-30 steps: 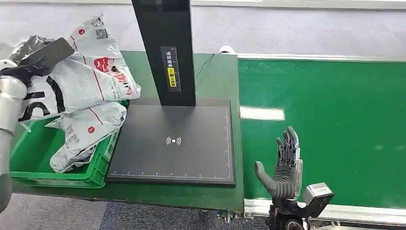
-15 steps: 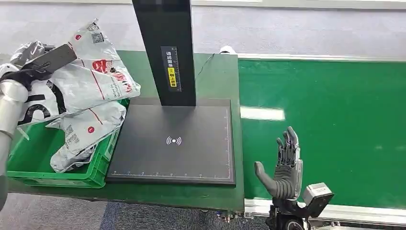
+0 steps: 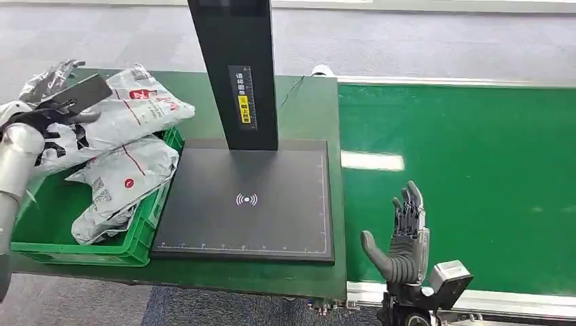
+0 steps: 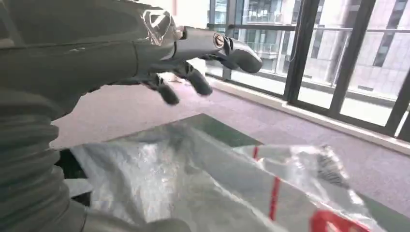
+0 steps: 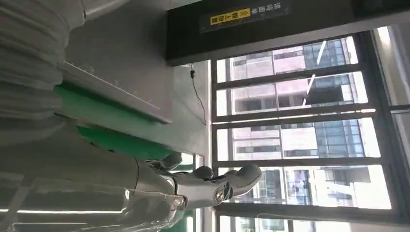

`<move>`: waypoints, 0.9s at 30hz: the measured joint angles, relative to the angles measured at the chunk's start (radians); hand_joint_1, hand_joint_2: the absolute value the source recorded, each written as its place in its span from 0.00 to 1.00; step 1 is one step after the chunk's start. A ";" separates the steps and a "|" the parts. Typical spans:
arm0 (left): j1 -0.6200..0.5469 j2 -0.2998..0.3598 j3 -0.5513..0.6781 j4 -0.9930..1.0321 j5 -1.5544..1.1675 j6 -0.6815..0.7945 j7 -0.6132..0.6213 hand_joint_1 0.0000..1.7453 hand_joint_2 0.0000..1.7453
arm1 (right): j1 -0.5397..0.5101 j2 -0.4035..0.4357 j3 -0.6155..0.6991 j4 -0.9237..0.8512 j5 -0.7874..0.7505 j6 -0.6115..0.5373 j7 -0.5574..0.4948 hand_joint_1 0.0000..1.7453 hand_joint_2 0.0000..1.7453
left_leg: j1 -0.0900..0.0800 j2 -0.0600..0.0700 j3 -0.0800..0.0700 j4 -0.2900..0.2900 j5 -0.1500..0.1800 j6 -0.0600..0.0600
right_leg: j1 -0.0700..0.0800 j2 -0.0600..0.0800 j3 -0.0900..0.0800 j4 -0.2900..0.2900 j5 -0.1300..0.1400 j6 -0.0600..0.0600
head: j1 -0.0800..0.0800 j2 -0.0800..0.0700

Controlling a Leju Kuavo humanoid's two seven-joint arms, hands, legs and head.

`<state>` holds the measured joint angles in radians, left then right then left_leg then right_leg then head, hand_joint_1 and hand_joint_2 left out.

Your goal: Moved the parcel from conveyor to table for the left to box.

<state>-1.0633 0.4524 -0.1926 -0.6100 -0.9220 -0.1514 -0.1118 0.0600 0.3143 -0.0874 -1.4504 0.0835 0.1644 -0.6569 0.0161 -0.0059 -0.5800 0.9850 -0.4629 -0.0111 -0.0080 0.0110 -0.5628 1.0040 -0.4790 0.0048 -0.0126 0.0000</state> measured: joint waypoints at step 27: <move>0.072 -0.006 0.186 -0.194 0.177 0.284 -0.020 0.00 1.00 | 0.003 0.000 -0.007 0.000 0.000 -0.016 0.001 0.00 1.00 | 0.000 0.000 0.000 0.000 0.000 0.000 | 0.000 0.000 0.000 0.000 0.000 0.000 | 0.000 0.000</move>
<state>-0.9915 0.4460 -0.0069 -0.8040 -0.7451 0.1326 -0.1319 0.0634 0.3143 -0.0939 -1.4500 0.0835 0.1484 -0.6562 0.0162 -0.0054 -0.5802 0.9850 -0.4630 -0.0111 -0.0078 0.0112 -0.5629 1.0040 -0.4791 0.0047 -0.0126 0.0000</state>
